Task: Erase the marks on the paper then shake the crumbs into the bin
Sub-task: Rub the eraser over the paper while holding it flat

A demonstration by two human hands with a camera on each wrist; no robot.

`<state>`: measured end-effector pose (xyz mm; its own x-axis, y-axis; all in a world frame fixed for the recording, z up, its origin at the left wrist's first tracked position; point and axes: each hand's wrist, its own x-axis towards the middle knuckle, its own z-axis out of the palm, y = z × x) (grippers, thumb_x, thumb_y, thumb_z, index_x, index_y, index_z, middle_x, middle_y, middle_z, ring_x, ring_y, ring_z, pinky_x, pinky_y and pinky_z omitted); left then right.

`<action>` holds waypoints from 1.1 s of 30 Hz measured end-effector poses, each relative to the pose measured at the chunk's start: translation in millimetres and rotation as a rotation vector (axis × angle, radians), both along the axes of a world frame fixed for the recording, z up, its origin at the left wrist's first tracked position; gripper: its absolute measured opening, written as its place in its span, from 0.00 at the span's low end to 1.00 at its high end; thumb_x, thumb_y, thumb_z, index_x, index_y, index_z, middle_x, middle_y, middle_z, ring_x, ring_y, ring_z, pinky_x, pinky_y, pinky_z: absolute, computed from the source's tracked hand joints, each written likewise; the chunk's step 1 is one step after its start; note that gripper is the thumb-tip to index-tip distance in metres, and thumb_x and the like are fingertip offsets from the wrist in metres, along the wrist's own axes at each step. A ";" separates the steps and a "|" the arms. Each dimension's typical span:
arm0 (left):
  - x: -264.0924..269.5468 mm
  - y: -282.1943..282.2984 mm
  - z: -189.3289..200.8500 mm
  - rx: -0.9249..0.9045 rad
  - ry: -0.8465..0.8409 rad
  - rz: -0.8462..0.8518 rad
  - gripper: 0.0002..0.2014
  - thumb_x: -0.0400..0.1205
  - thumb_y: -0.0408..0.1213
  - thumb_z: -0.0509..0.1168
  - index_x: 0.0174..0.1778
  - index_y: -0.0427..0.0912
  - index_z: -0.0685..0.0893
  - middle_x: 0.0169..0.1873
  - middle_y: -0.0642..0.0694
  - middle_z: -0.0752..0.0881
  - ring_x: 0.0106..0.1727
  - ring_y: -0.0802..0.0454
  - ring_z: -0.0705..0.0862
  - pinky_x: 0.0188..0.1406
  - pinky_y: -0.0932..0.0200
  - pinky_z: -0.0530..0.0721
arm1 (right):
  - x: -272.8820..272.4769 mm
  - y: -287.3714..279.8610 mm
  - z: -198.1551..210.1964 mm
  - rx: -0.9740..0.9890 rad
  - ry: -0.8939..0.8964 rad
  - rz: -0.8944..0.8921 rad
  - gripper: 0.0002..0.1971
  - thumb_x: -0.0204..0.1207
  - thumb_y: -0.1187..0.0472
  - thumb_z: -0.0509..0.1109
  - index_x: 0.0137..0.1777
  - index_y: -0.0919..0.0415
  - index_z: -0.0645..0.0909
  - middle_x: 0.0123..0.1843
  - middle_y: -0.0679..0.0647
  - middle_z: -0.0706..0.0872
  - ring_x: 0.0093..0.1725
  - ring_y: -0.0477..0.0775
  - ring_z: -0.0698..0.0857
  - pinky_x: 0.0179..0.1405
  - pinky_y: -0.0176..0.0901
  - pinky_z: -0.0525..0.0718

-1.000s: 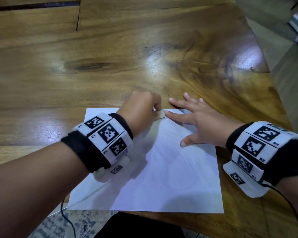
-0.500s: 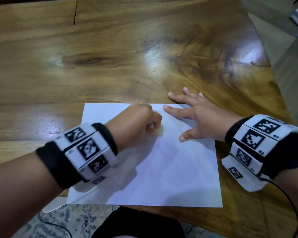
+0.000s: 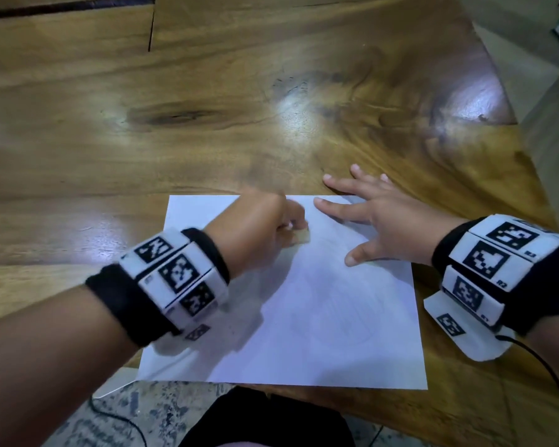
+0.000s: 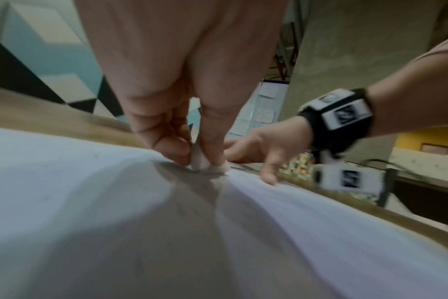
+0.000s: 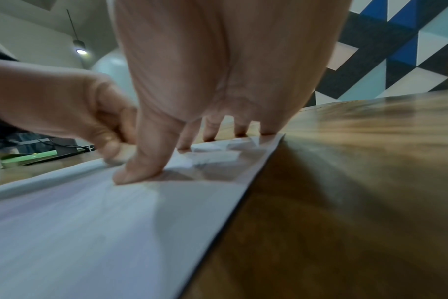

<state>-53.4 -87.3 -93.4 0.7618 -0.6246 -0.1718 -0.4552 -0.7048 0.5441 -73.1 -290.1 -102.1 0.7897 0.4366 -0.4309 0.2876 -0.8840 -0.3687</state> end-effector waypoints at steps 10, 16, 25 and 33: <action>1.9 8.1 3.1 0.015 0.041 -0.008 0.07 0.72 0.41 0.72 0.43 0.45 0.88 0.33 0.46 0.80 0.34 0.52 0.75 0.29 0.64 0.65 | -1.1 2.5 0.2 -0.040 0.005 0.016 0.43 0.65 0.42 0.74 0.73 0.26 0.48 0.82 0.37 0.37 0.81 0.50 0.29 0.76 0.48 0.30; -15.1 10.5 -5.3 -0.015 0.025 -0.098 0.08 0.73 0.46 0.66 0.38 0.47 0.87 0.32 0.48 0.77 0.33 0.51 0.77 0.32 0.63 0.69 | -0.6 1.7 -1.8 -0.026 -0.002 0.018 0.43 0.65 0.43 0.75 0.67 0.25 0.44 0.83 0.38 0.37 0.81 0.50 0.30 0.75 0.46 0.30; -13.4 10.4 3.0 0.027 0.048 -0.156 0.06 0.72 0.43 0.68 0.39 0.46 0.87 0.32 0.45 0.81 0.32 0.54 0.74 0.31 0.64 0.63 | -1.6 1.7 -2.3 -0.022 -0.003 0.012 0.44 0.65 0.43 0.75 0.68 0.25 0.43 0.82 0.37 0.38 0.81 0.49 0.30 0.75 0.45 0.30; 4.2 14.4 -1.0 0.033 0.148 -0.006 0.09 0.74 0.36 0.69 0.50 0.46 0.84 0.37 0.50 0.77 0.34 0.59 0.75 0.31 0.72 0.69 | -3.3 4.0 -1.7 -0.133 -0.012 0.026 0.45 0.69 0.39 0.68 0.69 0.29 0.33 0.82 0.38 0.33 0.80 0.51 0.28 0.77 0.52 0.30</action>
<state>-49.2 -72.9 -94.4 0.7226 -0.6216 -0.3025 -0.3761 -0.7206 0.5825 -76.4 -286.2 -103.8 0.7842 0.3968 -0.4771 0.3148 -0.9169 -0.2452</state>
